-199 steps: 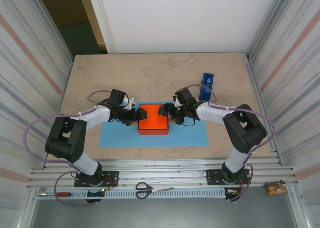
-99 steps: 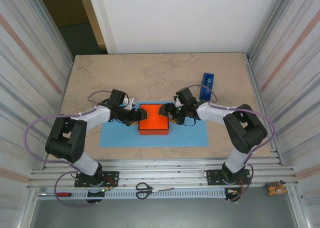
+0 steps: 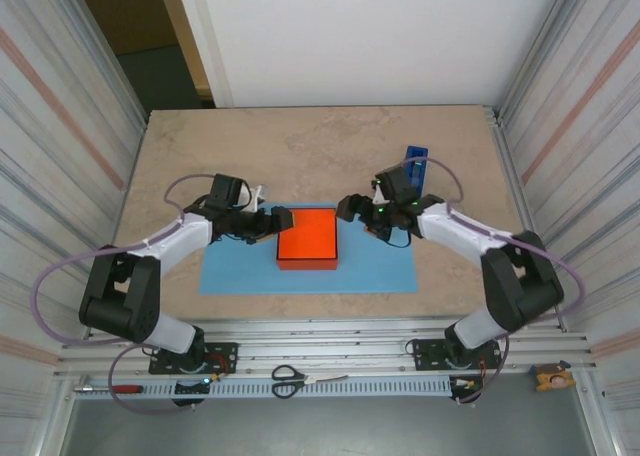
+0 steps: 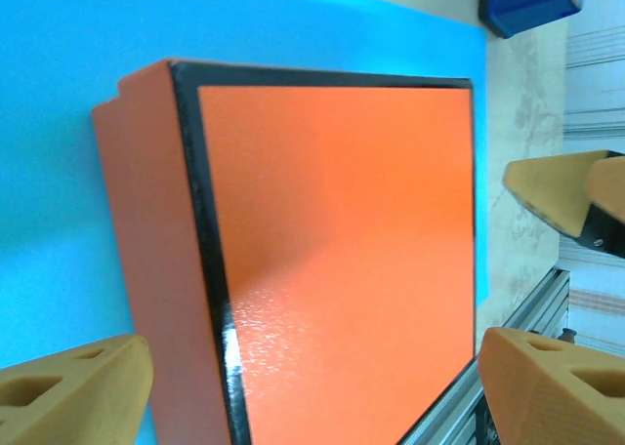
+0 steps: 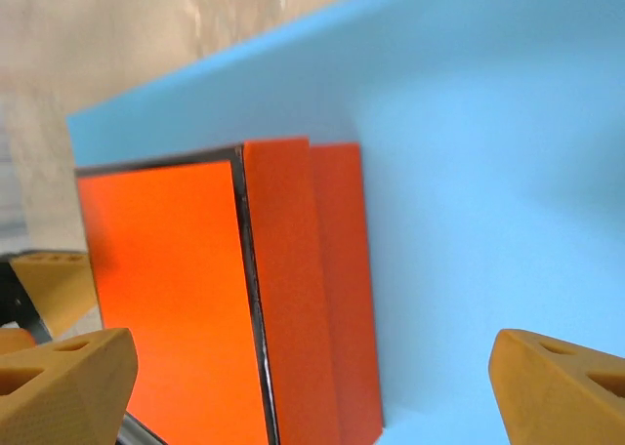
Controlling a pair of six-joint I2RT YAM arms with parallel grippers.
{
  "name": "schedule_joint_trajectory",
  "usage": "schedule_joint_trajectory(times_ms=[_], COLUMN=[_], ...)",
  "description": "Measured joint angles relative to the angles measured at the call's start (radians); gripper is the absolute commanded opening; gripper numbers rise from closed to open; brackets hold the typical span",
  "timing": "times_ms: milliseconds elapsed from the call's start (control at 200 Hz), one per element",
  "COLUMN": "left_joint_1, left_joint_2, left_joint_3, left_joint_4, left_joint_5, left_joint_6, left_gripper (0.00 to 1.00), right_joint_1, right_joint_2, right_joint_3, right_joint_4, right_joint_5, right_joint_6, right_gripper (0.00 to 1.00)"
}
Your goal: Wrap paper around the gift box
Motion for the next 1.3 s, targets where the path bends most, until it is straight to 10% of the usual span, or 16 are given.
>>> schedule_joint_trajectory(times_ms=[591,1303], left_joint_1=[0.006,0.006], left_joint_2=[0.016,0.008], left_joint_3=[0.000,0.000], left_joint_4=[0.012,0.006], left_joint_5=[0.019,0.015], left_joint_6=[0.000,0.000], left_gripper=[0.86,0.86], right_joint_1=[-0.377,-0.218], right_joint_2=[-0.263,-0.142], right_joint_3=[-0.298,-0.295], right_joint_4=[-0.229,-0.218], right_joint_5=[-0.005,-0.022], right_joint_6=[-0.103,-0.140], right_gripper=[0.76,0.68])
